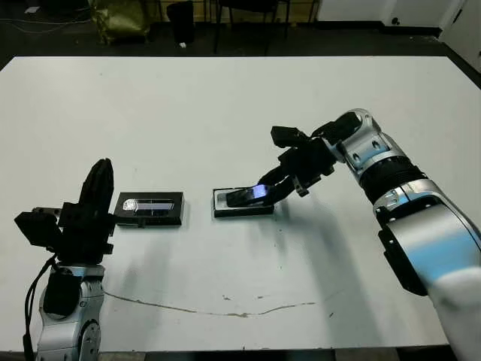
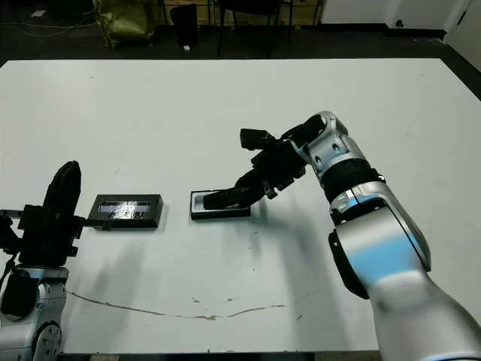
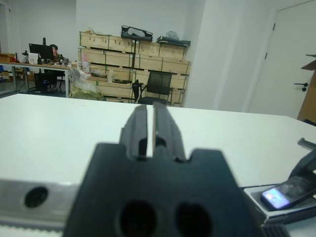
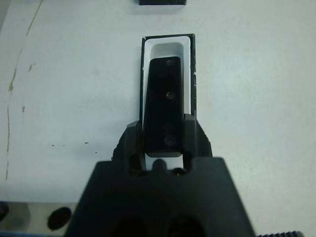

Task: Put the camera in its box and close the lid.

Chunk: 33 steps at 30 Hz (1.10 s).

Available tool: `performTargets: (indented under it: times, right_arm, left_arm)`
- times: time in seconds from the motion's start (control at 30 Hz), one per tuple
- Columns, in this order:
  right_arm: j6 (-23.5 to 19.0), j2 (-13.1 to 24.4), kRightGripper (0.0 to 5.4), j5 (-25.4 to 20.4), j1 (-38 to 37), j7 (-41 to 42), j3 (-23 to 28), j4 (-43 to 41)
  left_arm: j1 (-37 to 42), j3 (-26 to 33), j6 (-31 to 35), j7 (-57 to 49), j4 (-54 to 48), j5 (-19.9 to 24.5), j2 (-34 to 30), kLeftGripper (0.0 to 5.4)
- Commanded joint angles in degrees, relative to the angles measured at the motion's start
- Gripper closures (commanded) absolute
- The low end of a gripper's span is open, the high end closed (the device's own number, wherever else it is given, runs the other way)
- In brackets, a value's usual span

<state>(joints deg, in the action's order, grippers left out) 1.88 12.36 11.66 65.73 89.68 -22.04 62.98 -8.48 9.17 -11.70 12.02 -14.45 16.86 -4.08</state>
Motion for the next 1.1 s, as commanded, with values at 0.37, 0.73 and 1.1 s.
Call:
performTargets:
  times: [0.37,0.73,1.1]
  right_arm:
    - [-1.1,-2.8,5.0,1.1,0.5,0.1,-0.7,2.1]
    - [-0.3,-3.0,5.0,1.6,0.3,0.2,-1.0,2.0]
    - [-1.8,-3.3,5.0,1.2,0.4,-0.6,-0.1,1.0]
  left_arm:
    - [-0.9,0.1,-0.1,0.3,0.9,-0.1,-0.2,5.4]
    - [-0.8,0.0,0.0,0.5,1.0,0.0,-0.1,5.4]
    - [-1.0,0.0,0.0,0.4,0.9,0.0,-0.1,5.4]
